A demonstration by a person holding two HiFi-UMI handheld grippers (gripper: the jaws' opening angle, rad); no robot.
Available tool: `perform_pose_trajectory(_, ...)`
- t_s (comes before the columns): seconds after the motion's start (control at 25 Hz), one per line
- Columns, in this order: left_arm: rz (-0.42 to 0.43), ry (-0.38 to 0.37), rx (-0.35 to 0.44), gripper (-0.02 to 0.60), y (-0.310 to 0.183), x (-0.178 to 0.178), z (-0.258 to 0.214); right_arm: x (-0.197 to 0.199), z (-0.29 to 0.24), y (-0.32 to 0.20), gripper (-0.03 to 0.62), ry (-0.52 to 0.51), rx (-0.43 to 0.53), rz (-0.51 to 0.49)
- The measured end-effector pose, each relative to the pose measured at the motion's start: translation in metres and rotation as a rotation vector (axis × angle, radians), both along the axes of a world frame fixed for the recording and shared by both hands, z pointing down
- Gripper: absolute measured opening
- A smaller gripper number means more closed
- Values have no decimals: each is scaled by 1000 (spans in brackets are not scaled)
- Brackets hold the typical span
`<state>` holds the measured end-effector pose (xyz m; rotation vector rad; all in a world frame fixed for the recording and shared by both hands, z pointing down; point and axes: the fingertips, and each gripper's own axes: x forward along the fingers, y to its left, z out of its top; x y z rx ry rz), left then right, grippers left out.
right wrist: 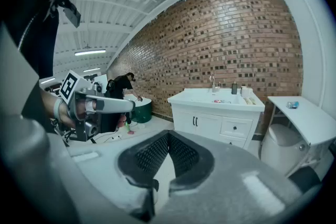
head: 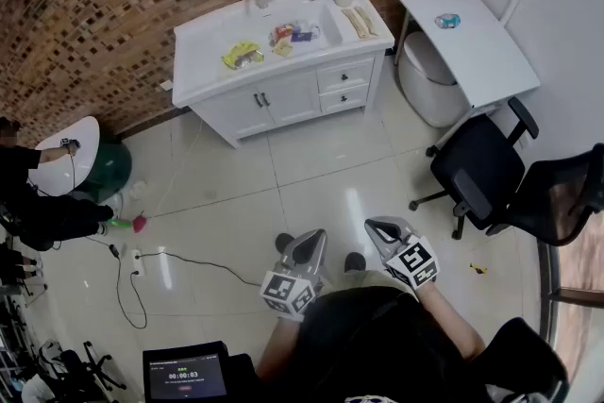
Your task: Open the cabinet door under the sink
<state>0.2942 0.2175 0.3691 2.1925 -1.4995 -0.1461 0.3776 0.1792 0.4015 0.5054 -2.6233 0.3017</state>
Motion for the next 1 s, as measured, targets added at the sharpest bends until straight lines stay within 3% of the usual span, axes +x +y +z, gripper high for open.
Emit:
perform_pose_trajectory(0.16, 73, 11, -27, 12, -16, -46, 10, -62, -17, -17, -9, -19, 76, -16)
perform_pose_trajectory(0.36, 87, 8, -6, 12, -42, -108, 7, -138, -22, -32, -9, 20, 111, -71)
perform_pose_trajectory(0.68, 23, -1, 13, 12, -64, -233, 7, -251, -6, -3, -9, 157, 106, -314)
perform_pose_trajectory(1.0, -29, 22, -25, 12, -45, -314, 24, -312, 3, 25, -9, 236, 66, -381)
